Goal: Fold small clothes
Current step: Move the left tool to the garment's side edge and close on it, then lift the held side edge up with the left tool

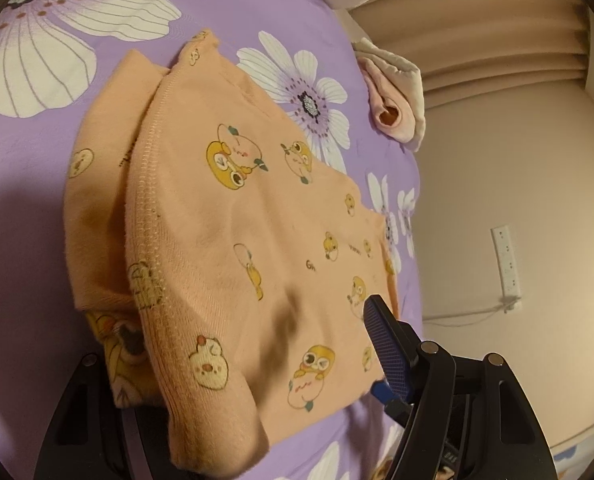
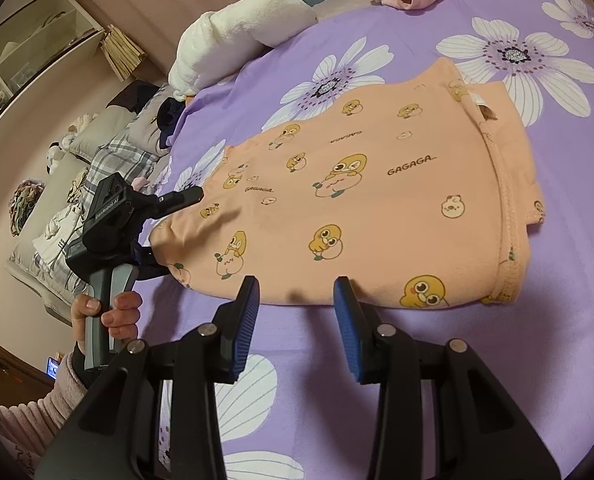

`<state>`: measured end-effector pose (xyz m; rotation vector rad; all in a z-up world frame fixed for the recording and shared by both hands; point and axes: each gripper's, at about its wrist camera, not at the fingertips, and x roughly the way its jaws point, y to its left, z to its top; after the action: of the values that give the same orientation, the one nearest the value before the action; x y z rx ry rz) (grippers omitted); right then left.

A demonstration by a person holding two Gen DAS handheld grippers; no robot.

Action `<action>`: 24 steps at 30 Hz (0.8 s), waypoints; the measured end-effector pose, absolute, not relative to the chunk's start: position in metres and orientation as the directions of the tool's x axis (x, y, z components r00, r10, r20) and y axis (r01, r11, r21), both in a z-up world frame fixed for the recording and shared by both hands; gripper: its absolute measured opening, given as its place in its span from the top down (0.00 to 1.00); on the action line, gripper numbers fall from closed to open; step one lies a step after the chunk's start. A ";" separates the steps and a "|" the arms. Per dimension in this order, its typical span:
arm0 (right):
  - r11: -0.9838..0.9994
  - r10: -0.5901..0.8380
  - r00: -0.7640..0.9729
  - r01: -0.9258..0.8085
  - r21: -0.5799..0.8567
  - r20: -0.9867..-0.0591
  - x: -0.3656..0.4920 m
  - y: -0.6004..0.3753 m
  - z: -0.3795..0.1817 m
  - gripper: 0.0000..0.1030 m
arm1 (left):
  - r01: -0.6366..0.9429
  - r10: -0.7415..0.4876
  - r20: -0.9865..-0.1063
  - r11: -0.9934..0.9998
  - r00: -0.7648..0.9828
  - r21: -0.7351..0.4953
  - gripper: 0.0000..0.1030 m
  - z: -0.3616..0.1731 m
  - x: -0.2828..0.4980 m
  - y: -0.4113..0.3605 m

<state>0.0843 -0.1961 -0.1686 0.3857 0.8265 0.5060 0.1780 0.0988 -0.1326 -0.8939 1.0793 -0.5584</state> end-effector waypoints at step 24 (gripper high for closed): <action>0.854 0.520 0.563 -0.317 0.413 -0.642 0.159 -0.151 -0.147 0.80 | -0.054 -0.688 -0.572 0.617 0.446 -0.785 0.83 -0.128 0.171 0.111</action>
<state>0.1587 -0.1509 -0.1474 0.2640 0.8385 0.4991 0.1711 0.1105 -0.1280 -0.8372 1.0523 -0.4553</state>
